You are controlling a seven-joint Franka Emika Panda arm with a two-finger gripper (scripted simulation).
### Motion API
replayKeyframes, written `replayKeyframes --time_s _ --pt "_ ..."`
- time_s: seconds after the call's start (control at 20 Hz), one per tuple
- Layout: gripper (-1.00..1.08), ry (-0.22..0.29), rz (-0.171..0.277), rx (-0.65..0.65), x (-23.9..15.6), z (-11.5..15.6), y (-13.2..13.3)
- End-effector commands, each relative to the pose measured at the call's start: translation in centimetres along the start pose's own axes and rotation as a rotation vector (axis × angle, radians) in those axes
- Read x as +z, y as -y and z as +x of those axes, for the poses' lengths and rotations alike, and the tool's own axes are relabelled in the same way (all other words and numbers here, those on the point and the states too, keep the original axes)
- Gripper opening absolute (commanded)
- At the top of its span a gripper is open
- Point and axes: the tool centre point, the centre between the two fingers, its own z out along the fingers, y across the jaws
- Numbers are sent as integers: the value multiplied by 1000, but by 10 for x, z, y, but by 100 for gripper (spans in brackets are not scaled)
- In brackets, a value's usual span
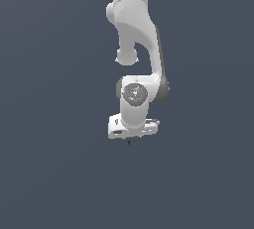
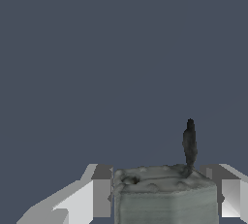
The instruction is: Pick up the object and move it to a goal position.
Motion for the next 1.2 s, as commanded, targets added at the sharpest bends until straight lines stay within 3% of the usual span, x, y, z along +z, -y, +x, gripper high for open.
replayKeyframes --time_s 0.0,0.6,1.15 --pt "-100 -2 0 0 -23 4 6" --pt "-100 -2 0 0 -134 28 36" --pt "-100 -2 0 0 -164 36 44"
